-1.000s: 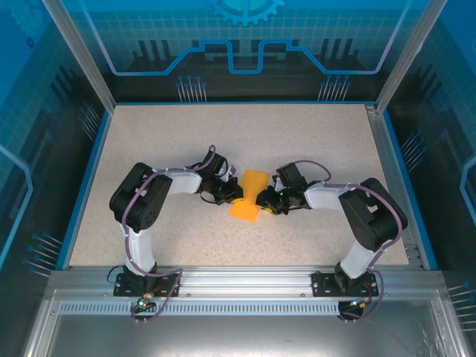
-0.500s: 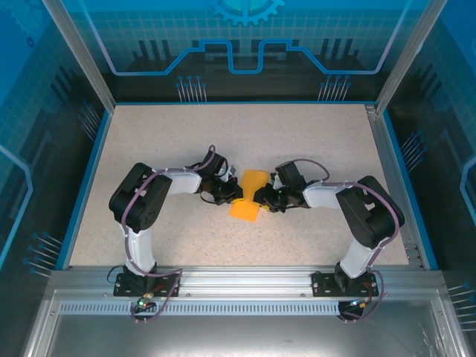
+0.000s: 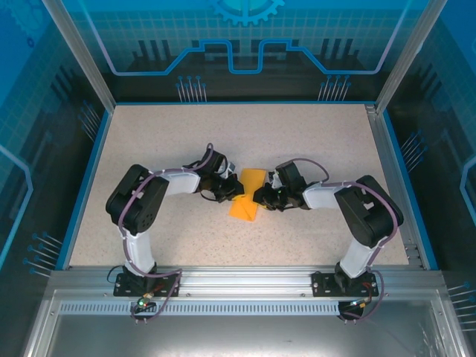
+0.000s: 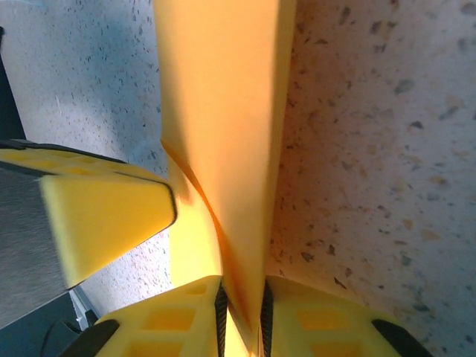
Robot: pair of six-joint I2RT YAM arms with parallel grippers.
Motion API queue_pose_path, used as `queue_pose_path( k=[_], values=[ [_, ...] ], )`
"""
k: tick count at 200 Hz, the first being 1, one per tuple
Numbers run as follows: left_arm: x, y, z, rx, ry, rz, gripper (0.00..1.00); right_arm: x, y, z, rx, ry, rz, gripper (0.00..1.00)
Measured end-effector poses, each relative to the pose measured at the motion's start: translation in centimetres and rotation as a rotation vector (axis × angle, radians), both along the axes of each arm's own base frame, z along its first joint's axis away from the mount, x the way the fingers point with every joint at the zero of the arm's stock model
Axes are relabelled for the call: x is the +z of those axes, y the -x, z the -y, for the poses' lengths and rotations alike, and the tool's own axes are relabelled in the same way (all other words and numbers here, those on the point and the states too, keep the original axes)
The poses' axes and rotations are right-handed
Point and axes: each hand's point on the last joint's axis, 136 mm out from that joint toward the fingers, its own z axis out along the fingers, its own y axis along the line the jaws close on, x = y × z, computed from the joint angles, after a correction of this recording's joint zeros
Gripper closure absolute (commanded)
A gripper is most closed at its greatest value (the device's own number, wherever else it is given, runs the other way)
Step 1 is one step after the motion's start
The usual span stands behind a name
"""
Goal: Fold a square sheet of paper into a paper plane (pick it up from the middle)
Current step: Turn over the paper at the center of the table.
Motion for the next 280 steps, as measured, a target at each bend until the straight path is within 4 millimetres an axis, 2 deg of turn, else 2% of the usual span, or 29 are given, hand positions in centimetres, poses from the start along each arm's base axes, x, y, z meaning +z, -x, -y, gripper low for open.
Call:
queue_pose_path(
  k=[21,45,66,85,103,130,140,156,178,208,230,254,280],
  values=[
    [1.4,-0.4,-0.4,0.026,-0.008,0.047,0.90,0.1,0.0,-0.2,0.011,-0.009,0.009,0.88],
    [3.7,-0.4,-1.8,0.076,-0.044,0.127,0.90,0.2,0.2,-0.1,0.037,0.005,0.022,0.93],
    [6.4,-0.6,-3.2,0.134,-0.080,0.209,0.87,1.4,0.3,0.2,0.061,0.028,0.047,0.95],
    [8.9,-0.8,-4.8,0.194,-0.112,0.289,0.84,3.7,-0.1,0.6,0.083,0.075,0.107,0.94],
    [11.1,-0.7,-6.5,0.258,-0.147,0.363,0.78,6.9,-0.9,1.0,0.099,0.145,0.188,0.94],
    [12.9,-0.3,-9.1,0.344,-0.195,0.437,0.67,11.5,-1.4,2.1,0.122,0.271,0.307,0.93],
    [13.2,-0.1,-10.0,0.372,-0.212,0.451,0.61,12.5,-1.2,2.7,0.126,0.321,0.328,0.93],
    [13.2,0.1,-11.1,0.405,-0.243,0.462,0.59,13.3,-0.7,3.7,0.134,0.401,0.336,0.93],
    [12.4,0.8,-12.6,0.440,-0.289,0.460,0.51,13.1,0.2,5.2,0.141,0.516,0.311,0.92],
    [11.6,2.1,-14.1,0.472,-0.323,0.462,0.48,13.0,1.3,6.5,0.152,0.634,0.285,0.92],
    [12.1,2.5,-14.7,0.487,-0.324,0.483,0.47,13.0,2.0,7.2,0.157,0.697,0.276,0.92],
    [12.6,3.0,-15.0,0.489,-0.311,0.518,0.35,13.8,2.5,7.5,0.156,0.758,0.287,0.92],
    [11.7,3.5,-15.6,0.486,-0.323,0.516,0.21,15.3,2.9,7.5,0.153,0.828,0.311,0.92]
  ],
)
